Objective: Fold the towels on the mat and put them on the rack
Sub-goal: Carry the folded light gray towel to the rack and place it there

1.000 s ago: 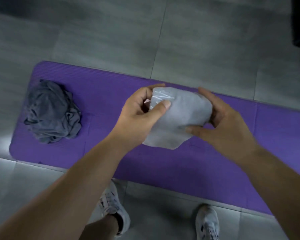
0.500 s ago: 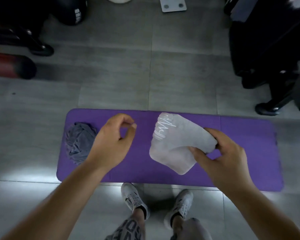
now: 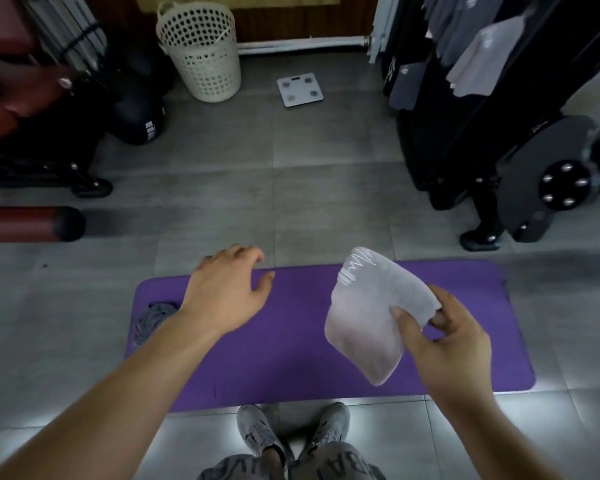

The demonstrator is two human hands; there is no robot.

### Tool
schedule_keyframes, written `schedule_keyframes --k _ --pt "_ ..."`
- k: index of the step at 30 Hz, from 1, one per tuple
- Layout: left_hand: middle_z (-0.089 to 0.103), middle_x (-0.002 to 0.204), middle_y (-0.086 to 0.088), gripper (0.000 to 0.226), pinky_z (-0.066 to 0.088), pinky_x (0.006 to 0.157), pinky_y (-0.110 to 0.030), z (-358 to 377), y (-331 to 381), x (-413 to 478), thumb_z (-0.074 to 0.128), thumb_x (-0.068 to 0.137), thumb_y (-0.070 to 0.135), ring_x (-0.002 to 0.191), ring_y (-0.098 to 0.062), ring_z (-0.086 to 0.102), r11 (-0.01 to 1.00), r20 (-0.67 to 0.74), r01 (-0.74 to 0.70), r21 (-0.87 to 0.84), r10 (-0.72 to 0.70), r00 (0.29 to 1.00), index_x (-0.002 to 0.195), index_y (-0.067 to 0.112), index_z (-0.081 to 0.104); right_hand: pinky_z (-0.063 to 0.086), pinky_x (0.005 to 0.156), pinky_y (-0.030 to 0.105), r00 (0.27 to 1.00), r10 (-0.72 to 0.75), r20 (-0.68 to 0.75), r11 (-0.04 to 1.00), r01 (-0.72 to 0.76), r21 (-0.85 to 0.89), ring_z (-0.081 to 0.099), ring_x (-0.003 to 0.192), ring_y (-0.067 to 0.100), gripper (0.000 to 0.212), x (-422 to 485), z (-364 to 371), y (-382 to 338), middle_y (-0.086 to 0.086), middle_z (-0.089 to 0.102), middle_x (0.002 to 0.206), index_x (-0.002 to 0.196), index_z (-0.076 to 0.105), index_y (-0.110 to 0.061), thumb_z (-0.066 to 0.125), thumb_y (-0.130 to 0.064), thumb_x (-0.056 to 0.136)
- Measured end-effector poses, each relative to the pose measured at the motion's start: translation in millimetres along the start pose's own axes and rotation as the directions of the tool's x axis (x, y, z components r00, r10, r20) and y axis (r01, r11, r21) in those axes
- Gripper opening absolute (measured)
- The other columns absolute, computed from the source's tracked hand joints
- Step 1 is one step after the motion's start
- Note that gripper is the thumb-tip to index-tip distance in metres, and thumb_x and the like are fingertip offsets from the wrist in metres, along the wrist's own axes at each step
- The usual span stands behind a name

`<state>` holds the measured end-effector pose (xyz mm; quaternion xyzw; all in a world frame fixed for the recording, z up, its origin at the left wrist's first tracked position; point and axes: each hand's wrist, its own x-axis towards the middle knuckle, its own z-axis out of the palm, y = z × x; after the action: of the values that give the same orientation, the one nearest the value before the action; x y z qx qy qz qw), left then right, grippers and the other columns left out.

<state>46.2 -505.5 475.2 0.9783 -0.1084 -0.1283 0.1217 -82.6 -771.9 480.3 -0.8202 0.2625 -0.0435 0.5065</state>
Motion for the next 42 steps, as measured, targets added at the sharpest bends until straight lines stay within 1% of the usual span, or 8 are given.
schedule_keyframes --k 3,10,16,22,29,33,39,42 --pt "0.062 0.129 0.001 0.044 0.044 0.098 -0.038 -8 30 17 0.05 0.096 0.052 0.114 -0.023 0.06 0.995 0.017 -0.018 0.095 0.016 1.0 0.128 0.023 0.057 0.057 0.064 0.028 1.0 0.005 -0.017 1.0 -0.005 0.013 0.067 0.074 0.004 0.027 15 -24 -2 -0.015 0.071 0.081 0.096 0.064 -0.05 0.078 -0.03 0.084" --pt "0.063 0.126 -0.006 0.046 0.046 0.091 -0.04 -26 81 82 0.048 0.098 0.053 0.113 -0.029 0.061 0.987 0.013 -0.051 0.151 0.049 0.999 0.13 0.02 0.056 0.049 0.059 0.017 0.997 0.039 -0.073 0.999 -0.038 0.01 0.066 0.076 -0.003 0.026 74 -59 -13 -0.023 0.07 0.083 0.1 0.063 -0.049 0.077 -0.033 0.085" --pt "0.063 0.128 -0.006 0.046 0.046 0.092 -0.04 -39 88 175 0.049 0.098 0.052 0.114 -0.03 0.061 0.98 0.022 -0.069 0.185 0.066 0.998 0.131 0.02 0.055 0.053 0.065 0.024 0.995 0.04 -0.091 0.999 -0.042 -0.013 0.066 0.076 -0.002 0.026 159 -50 -23 -0.025 0.069 0.083 0.108 0.065 -0.041 0.076 -0.034 0.085" --pt "0.064 0.125 -0.004 0.044 0.047 0.09 -0.039 -47 77 355 0.05 0.097 0.052 0.112 -0.031 0.062 0.972 0.034 -0.129 0.197 0.124 0.992 0.128 0.022 0.057 0.045 0.058 0.013 0.99 0.082 -0.111 0.996 -0.084 -0.017 0.064 0.076 0.002 0.019 312 -8 -51 -0.016 0.069 0.08 0.099 0.067 -0.041 0.074 -0.03 0.086" --pt "0.066 0.116 -0.008 0.041 0.048 0.09 -0.04 -91 86 628 0.051 0.095 0.048 0.109 -0.032 0.063 0.946 0.107 -0.256 0.2 0.239 0.965 0.121 0.018 0.06 0.056 0.069 0.03 0.962 0.182 -0.206 0.983 -0.182 0.016 0.068 0.078 0.003 0.021 538 38 -118 -0.02 0.072 0.082 0.098 0.069 -0.041 0.073 -0.025 0.084" --pt "0.065 0.112 -0.008 0.041 0.044 0.085 -0.038 -127 119 737 0.048 0.097 0.048 0.105 -0.032 0.062 0.905 0.145 -0.35 0.241 0.323 0.935 0.119 0.016 0.059 0.055 0.065 0.032 0.945 0.19 -0.265 0.981 -0.195 0.006 0.066 0.073 0.007 0.014 626 35 -160 -0.011 0.07 0.076 0.094 0.068 -0.036 0.07 -0.026 0.086" --pt "0.061 0.106 -0.004 0.037 0.036 0.071 -0.035 -167 196 862 0.046 0.1 0.049 0.097 -0.027 0.061 0.811 0.148 -0.526 0.255 0.505 0.85 0.116 0.018 0.057 0.05 0.06 0.018 0.914 0.22 -0.342 0.975 -0.211 0.063 0.065 0.074 0.003 0.021 727 7 -197 -0.013 0.07 0.078 0.102 0.069 -0.038 0.071 -0.024 0.086" --pt "0.065 0.111 -0.006 0.041 0.046 0.076 -0.036 -176 233 920 0.047 0.098 0.052 0.097 -0.029 0.063 0.778 0.14 -0.579 0.244 0.562 0.815 0.12 0.018 0.058 0.049 0.062 0.015 0.877 0.259 -0.405 0.966 -0.241 0.095 0.066 0.079 -0.001 0.022 772 -7 -203 -0.018 0.071 0.083 0.103 0.068 -0.038 0.075 -0.028 0.085"
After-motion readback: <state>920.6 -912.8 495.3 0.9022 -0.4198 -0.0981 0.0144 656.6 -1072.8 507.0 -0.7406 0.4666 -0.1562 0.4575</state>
